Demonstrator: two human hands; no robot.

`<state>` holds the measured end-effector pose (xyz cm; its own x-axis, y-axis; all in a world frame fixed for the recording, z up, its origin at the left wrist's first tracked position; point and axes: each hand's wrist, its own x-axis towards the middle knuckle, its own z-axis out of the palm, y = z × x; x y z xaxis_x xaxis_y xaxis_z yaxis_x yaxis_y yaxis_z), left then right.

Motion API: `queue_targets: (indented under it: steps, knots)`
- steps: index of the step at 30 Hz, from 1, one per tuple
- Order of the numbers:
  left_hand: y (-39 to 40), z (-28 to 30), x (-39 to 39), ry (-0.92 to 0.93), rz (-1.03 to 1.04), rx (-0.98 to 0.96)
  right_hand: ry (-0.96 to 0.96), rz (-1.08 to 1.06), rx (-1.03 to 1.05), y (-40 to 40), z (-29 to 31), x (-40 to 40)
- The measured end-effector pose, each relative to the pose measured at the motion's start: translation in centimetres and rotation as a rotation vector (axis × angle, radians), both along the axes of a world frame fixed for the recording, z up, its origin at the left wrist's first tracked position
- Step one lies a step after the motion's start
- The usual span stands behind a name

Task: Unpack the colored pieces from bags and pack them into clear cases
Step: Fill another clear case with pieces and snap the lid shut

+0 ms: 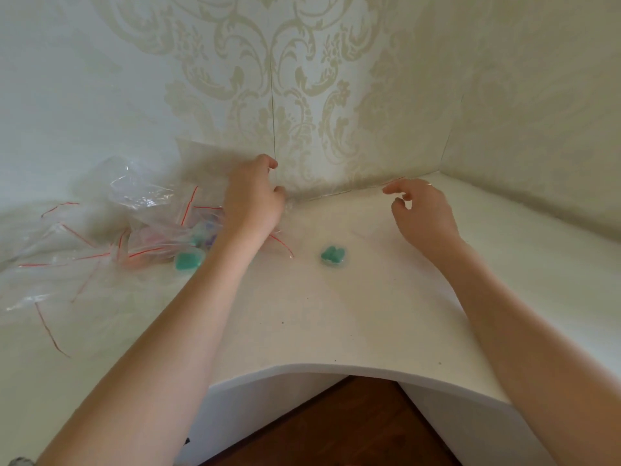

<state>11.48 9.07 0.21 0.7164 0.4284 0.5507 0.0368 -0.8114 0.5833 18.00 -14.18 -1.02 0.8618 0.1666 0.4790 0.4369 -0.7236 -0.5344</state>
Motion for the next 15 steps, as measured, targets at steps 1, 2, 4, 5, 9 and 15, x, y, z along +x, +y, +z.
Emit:
queue_targets:
  steps: [1, 2, 4, 5, 9, 15]
  knots:
    - [-0.5, -0.2, 0.0, -0.031, 0.005, 0.077, 0.011, -0.049, 0.050, -0.4, -0.1, 0.6]
    - [-1.1, -0.3, -0.1, -0.060, 0.002, 0.140, 0.026, -0.098, 0.079, -0.7, -0.2, 1.2]
    - [-2.3, -0.7, 0.0, -0.120, -0.040, 0.238, 0.098, -0.181, 0.021, -1.3, -0.3, 2.7]
    - [-3.0, -1.0, 0.1, -0.142, -0.083, 0.272, 0.159, -0.217, -0.072, -1.5, -0.3, 3.6]
    - [-4.5, -2.2, 0.2, -0.162, -0.247, 0.395, 0.360, -0.279, -0.460, -2.3, -0.8, 7.1]
    - [-4.1, -2.6, 0.3, -0.130, -0.266, 0.320, 0.176, -0.330, -0.283, -2.4, -2.3, 8.7]
